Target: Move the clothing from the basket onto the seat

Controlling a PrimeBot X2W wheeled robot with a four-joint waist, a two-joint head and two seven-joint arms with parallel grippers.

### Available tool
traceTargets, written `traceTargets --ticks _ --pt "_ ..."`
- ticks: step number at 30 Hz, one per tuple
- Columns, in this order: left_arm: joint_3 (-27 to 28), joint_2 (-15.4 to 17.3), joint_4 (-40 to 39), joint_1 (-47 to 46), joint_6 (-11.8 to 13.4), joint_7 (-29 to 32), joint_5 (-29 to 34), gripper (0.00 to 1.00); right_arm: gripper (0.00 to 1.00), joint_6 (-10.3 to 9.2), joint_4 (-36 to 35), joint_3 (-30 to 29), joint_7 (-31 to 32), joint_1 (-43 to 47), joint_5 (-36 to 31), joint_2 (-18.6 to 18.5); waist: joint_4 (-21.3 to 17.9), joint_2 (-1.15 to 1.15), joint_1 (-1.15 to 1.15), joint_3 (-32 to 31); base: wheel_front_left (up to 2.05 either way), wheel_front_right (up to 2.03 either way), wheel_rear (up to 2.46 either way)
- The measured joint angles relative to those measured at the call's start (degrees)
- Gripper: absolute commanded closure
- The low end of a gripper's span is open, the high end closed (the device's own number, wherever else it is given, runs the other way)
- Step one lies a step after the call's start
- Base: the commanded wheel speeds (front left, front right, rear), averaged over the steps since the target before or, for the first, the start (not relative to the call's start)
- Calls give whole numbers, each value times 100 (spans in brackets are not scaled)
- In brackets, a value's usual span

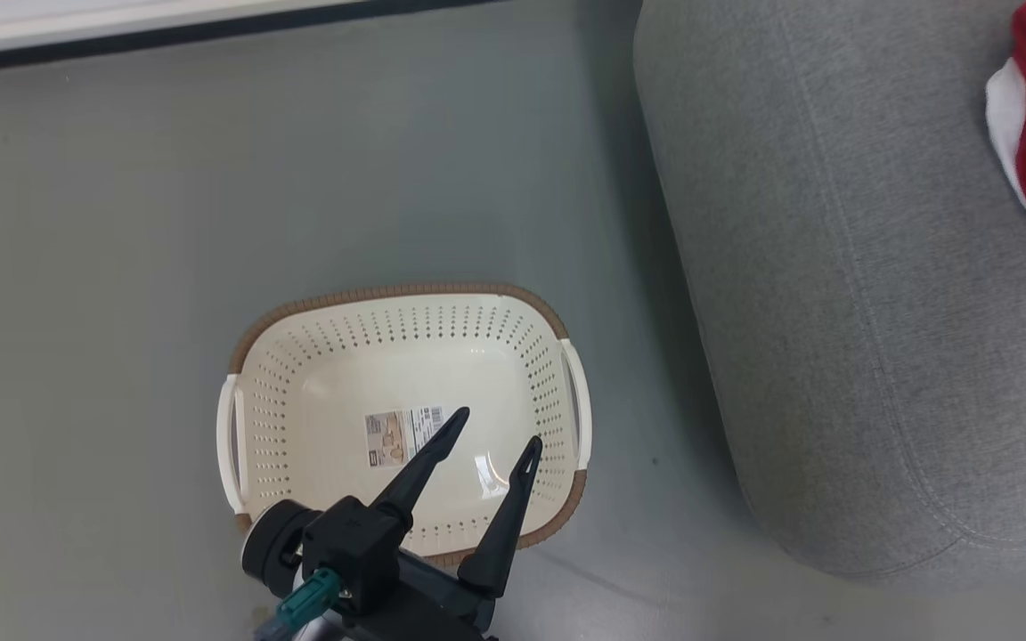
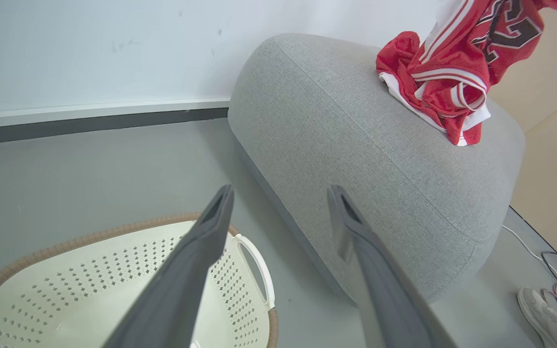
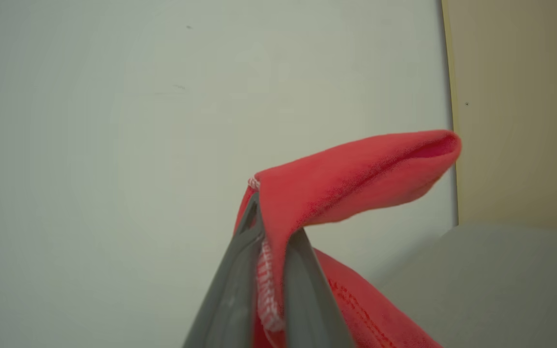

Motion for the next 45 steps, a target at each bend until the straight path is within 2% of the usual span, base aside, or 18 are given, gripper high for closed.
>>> traceTargets --ticks 7,11,12,13,15,19,24,30,36,41,45 --pt "121 76 -58 15 57 -26 27 0 100 134 916 445 -76 1195 -240 502 -27 0 0 280 0 0 0" --pt "247 171 -73 30 103 -30 27 0 100 155 1195 603 -145 1372 -355 679 -152 0 -1 328 0 0 0" --pt "247 172 -62 27 101 -30 27 0 93 155 1259 626 -152 1388 -376 709 -186 0 -1 333 0 0 0" --pt "245 170 -48 20 101 -30 26 0 80 157 1310 646 -170 1418 -412 735 -219 0 -1 333 0 0 0" --pt "240 159 -8 10 100 -30 25 0 0 152 1355 544 -202 1468 -416 783 -276 0 -1 318 0 0 0" --pt "356 56 63 -24 119 -89 -36 0 0 200 1221 452 -256 1556 -411 726 -358 -1 -2 196 0 0 0" --pt "549 11 246 -145 162 -268 -134 0 0 154 957 234 -294 2239 -374 828 -396 -1 -1 59 0 0 0" --pt "865 -25 467 -114 278 -561 -264 0 0 127 -40 186 -292 3918 -466 1417 -385 -1 -2 -311 0 0 0" --pt "992 -122 761 31 358 -827 -466 0 0 102 -1213 434 -292 5165 -783 2096 -274 -2 -2 -756 0 0 0" --pt "1150 -163 1068 263 412 -1047 -542 0 0 103 -2008 811 -292 5906 -1193 2391 -51 -2 -3 -1115 0 0 0" --pt "1317 -159 1314 549 468 -1146 -643 0 0 102 -2477 1099 -292 6346 -1574 2434 192 -2 -3 -1394 0 0 0"
